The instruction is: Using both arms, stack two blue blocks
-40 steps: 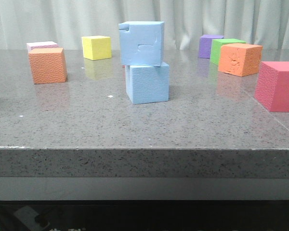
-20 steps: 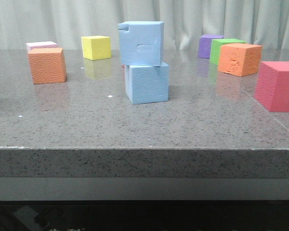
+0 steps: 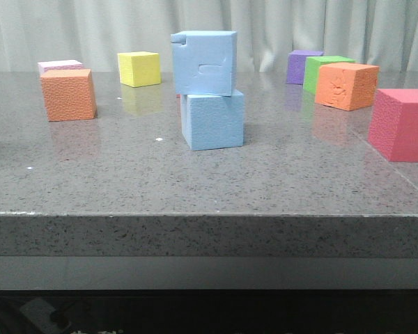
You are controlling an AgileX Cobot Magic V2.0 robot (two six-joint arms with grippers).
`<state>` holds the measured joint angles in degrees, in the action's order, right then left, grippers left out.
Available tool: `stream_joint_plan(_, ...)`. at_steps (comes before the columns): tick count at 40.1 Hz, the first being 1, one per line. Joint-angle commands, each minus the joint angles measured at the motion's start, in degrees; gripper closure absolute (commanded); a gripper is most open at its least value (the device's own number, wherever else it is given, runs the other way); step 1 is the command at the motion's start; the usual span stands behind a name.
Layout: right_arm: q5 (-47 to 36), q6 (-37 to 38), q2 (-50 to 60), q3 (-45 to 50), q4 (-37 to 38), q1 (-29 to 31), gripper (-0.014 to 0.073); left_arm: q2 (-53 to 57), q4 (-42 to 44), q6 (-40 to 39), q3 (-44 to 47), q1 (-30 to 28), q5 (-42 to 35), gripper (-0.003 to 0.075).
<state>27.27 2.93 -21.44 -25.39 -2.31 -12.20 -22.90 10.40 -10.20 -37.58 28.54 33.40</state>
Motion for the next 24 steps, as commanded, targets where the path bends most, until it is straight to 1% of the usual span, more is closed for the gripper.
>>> stream_joint_plan(1,-4.3,-0.4,-0.2,-1.5,0.5,0.3,0.0696,-0.6,0.2,-0.7,-1.4,0.1,-4.5,0.0738)
stream_joint_plan(16,-4.3,-0.4,-0.2,-1.5,0.5,0.3,0.0696,-0.6,0.4,-0.7,-1.4,0.1,-4.6,0.0738)
stream_joint_plan(24,-4.3,-0.4,-0.2,-1.5,0.5,0.3,0.0696,-0.4,0.0,0.4,0.7,-0.6,-8.9,0.0738)
